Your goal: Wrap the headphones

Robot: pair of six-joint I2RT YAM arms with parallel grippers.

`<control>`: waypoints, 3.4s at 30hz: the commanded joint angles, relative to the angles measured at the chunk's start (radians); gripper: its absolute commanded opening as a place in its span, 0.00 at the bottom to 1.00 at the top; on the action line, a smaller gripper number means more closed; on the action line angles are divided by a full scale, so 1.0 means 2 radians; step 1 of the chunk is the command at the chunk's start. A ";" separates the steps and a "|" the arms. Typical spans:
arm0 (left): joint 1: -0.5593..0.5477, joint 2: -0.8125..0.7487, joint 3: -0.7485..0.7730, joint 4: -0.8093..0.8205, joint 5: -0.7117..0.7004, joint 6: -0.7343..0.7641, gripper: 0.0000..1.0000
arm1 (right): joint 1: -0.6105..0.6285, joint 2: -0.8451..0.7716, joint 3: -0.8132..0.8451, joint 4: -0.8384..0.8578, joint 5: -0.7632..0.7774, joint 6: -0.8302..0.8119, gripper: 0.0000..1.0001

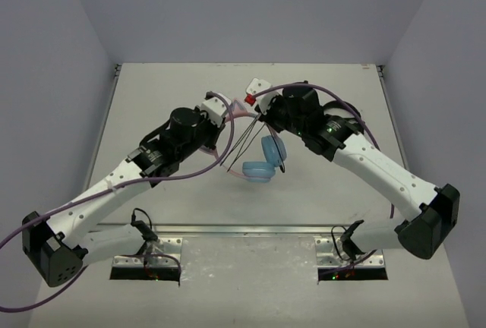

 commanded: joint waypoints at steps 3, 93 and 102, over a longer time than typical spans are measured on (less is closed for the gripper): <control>-0.011 -0.066 -0.011 -0.007 0.035 0.020 0.00 | -0.055 0.004 -0.005 0.085 0.029 -0.046 0.01; 0.160 0.615 0.506 -0.005 0.478 0.086 0.01 | -0.325 -0.327 -0.238 -0.120 -0.232 0.402 0.99; 0.148 0.777 0.699 -0.011 0.473 0.071 0.03 | -0.324 -0.365 -0.285 -0.110 -0.282 0.408 0.99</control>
